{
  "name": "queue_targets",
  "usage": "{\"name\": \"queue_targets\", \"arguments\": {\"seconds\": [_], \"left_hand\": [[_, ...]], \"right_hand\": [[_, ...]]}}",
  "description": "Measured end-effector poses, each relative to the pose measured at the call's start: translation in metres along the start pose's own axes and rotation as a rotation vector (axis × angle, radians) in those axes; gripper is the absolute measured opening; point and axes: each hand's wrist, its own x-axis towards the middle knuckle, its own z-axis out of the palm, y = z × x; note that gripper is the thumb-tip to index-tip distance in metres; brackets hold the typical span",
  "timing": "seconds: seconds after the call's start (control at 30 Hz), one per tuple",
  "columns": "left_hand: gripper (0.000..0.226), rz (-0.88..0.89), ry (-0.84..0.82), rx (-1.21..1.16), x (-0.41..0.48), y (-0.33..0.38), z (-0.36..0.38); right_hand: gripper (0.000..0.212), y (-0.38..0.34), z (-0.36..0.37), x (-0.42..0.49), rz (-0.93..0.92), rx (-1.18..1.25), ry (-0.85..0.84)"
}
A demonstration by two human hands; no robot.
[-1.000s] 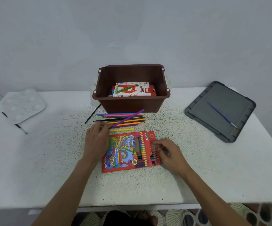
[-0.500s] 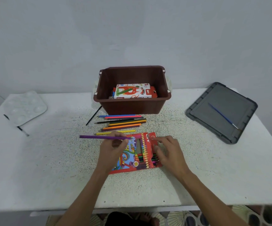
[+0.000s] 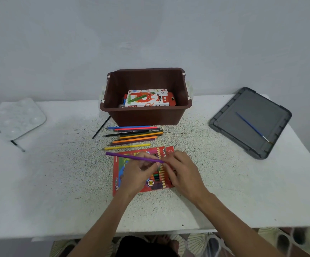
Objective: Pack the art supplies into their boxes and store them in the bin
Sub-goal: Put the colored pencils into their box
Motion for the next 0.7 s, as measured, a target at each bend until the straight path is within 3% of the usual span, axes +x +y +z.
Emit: {"name": "queue_targets", "arguments": {"seconds": [0.17,0.27,0.43,0.7], "left_hand": [[0.021,-0.004,-0.009,0.127,0.000,-0.005,-0.011],[0.043,0.093,0.044,0.320,0.000,-0.023,-0.038],[0.075,0.223,0.179,0.742,-0.009,-0.061,-0.071],[0.084,0.241,0.201,0.749,-0.018,-0.066,-0.067]], "right_hand": [[0.021,0.023,-0.015,-0.006,-0.008,-0.051,-0.007],[0.011,0.053,-0.035,-0.012,0.005,-0.153,0.003],[0.014,0.102,-0.085,-0.022,0.049,-0.347,-0.031],[0.015,0.125,-0.118,-0.020,-0.019,-0.500,-0.056]]}}
